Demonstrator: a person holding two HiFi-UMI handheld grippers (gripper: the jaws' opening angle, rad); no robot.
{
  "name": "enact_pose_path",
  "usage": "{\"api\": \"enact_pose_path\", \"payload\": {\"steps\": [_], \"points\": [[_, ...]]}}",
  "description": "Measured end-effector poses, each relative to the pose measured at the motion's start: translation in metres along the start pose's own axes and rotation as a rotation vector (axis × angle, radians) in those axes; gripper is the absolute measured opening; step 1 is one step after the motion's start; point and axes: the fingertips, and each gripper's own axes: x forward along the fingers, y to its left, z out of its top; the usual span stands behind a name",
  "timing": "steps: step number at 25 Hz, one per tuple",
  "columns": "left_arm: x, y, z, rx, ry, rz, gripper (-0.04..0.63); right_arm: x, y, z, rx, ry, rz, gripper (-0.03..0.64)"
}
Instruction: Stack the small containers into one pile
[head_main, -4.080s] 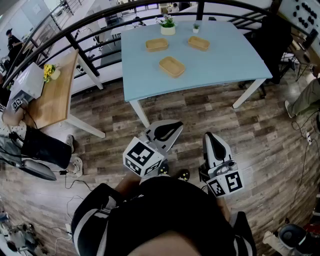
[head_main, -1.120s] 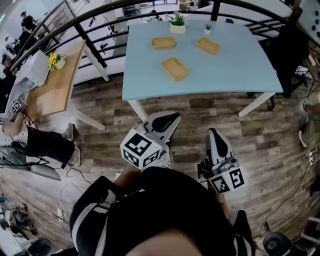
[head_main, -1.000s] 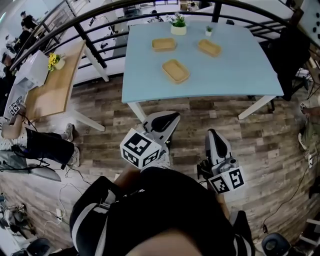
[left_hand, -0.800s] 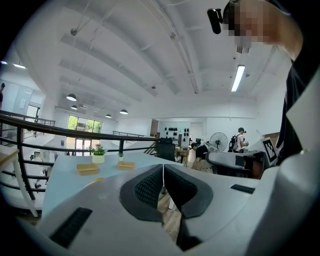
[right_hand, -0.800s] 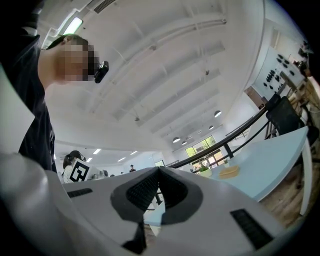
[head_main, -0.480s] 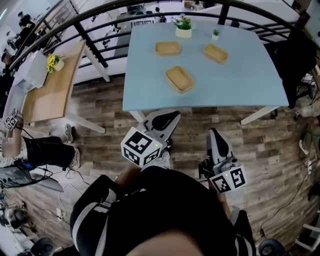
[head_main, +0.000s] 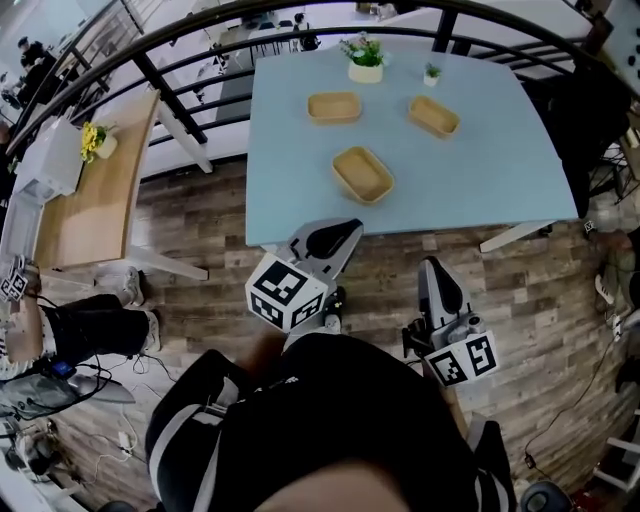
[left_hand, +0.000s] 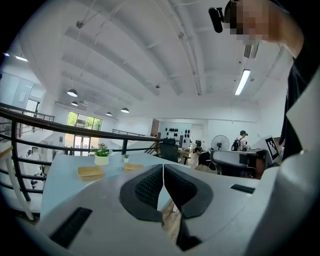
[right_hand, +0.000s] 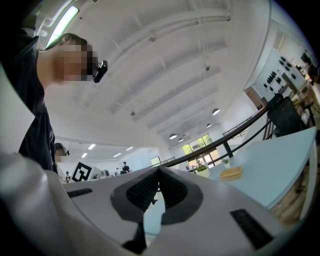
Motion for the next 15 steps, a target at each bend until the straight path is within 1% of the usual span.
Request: {"api": "enact_pose_path", "payload": {"steps": [3, 9, 15], "points": [[0.003, 0.017, 0.001, -0.011, -0.006, -0.002, 0.019, 0.014, -0.002, -0.001, -0.015, 0.009, -0.010, 0.000], [0.010, 0.052, 0.000, 0.015, 0.012, 0.011, 0.020, 0.046, -0.006, -0.002, -0.024, 0.017, -0.018, 0.000], [0.012, 0.080, -0.002, -0.012, 0.007, 0.011, 0.020, 0.071, -0.011, -0.008, -0.027, 0.034, -0.029, 0.000]]}}
